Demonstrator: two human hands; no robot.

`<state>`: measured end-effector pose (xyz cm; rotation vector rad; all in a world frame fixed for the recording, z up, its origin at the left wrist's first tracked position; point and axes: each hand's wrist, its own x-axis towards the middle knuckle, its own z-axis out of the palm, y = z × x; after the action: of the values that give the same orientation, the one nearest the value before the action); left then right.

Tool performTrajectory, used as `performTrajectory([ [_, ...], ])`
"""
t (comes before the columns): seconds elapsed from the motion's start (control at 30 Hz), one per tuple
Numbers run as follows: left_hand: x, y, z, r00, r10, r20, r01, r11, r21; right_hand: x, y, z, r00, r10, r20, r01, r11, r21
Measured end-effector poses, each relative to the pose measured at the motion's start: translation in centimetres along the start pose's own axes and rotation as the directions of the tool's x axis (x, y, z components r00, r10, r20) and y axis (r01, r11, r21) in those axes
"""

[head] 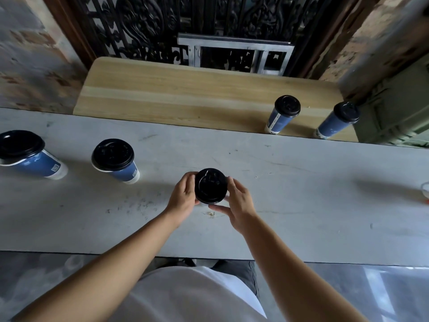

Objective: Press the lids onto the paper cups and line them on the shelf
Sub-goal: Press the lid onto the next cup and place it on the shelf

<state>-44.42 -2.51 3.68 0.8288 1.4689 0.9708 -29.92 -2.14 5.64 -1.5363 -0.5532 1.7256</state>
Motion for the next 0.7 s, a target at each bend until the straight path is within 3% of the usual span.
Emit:
performTrajectory([
  [0.17,-0.5,0.1,0.6,0.986,-0.108,-0.123,0.088,0.984,-0.154,-0.9,0.7,-0.2,0.999,0.035,0.036,-0.041,0.984,0.173],
  [0.27,-1.1,-0.1,1.2,0.97,-0.192,-0.151,0.157,0.963,-0.221,-0.8,1.0,-0.4,0.999,-0.019,0.031,0.014,0.987,0.158],
  [0.53,-0.4,0.1,0.8,0.956,-0.248,-0.154,0.244,0.969,-0.045,-0.2,-0.1,-1.2,0.998,-0.014,0.065,0.013,1.0,0.008],
  [0.6,-0.2,0.0,0.7,0.966,-0.214,-0.143,0.216,0.976,-0.005,0.0,-0.2,-1.2,0.998,-0.022,0.063,0.024,0.999,-0.031],
  [0.7,-0.2,-0.2,0.9,0.988,-0.058,-0.143,0.063,0.997,0.033,0.1,-0.4,-1.2,0.998,-0.025,0.063,0.028,0.998,-0.051],
])
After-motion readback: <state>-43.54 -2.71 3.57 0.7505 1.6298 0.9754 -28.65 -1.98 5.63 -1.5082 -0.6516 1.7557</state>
